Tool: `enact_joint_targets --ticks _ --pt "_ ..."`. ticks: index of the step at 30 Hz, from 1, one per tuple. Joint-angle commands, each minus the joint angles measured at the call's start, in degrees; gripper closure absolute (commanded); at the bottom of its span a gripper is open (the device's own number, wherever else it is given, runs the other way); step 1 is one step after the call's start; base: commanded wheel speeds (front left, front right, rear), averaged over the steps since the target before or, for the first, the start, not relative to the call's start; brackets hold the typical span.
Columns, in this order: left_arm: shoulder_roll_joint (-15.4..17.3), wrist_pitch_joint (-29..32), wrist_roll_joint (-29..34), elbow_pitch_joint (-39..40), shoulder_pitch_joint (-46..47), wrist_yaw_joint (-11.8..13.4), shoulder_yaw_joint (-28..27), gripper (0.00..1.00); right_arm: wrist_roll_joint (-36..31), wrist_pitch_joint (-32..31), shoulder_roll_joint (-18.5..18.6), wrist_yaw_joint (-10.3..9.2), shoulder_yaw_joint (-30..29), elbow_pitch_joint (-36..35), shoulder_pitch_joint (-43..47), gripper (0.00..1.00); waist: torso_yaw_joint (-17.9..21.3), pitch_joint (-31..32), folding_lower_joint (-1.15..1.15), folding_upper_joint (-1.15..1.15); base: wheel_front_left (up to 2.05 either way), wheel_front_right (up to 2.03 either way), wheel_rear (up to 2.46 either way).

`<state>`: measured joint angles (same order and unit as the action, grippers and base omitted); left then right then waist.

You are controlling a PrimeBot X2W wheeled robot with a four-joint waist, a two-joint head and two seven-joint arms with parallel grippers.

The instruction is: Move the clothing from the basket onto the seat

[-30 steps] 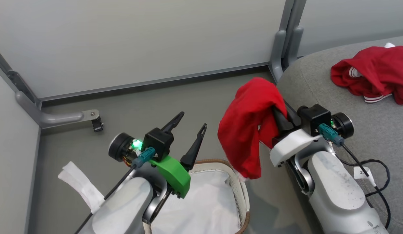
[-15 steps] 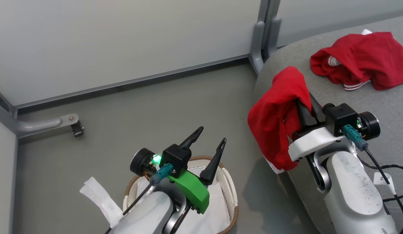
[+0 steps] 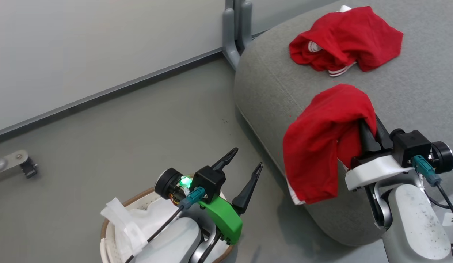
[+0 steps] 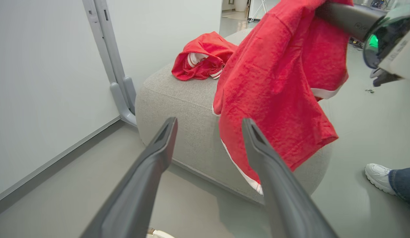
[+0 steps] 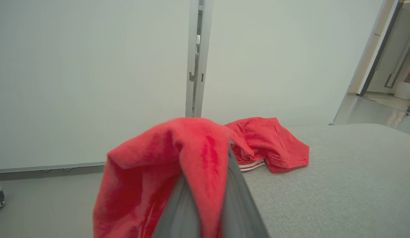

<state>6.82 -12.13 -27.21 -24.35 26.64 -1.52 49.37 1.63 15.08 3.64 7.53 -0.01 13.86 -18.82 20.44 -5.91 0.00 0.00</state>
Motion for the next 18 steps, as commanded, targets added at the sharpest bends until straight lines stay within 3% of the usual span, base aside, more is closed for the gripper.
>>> enact_joint_targets --ticks 1,9,18 --pt "0.26 0.12 0.56 -0.11 0.97 -0.22 0.10 0.00 0.29 0.14 -0.01 -0.08 -0.52 -0.37 0.76 1.00 4.33 -2.51 0.00 0.00 0.00 0.00 0.00" --pt "0.63 0.37 0.94 0.11 1.92 -0.12 0.84 0.00 1.05 0.14 -0.46 -0.07 -1.80 0.45 0.40 1.00 6.20 -4.67 0.00 0.00 0.00 0.00 0.00" --pt "1.52 0.55 1.60 1.29 4.17 0.37 0.69 0.00 1.43 0.14 1.38 -0.07 -2.61 6.64 -9.30 1.00 3.15 -9.20 0.00 0.00 0.00 0.00 0.00"
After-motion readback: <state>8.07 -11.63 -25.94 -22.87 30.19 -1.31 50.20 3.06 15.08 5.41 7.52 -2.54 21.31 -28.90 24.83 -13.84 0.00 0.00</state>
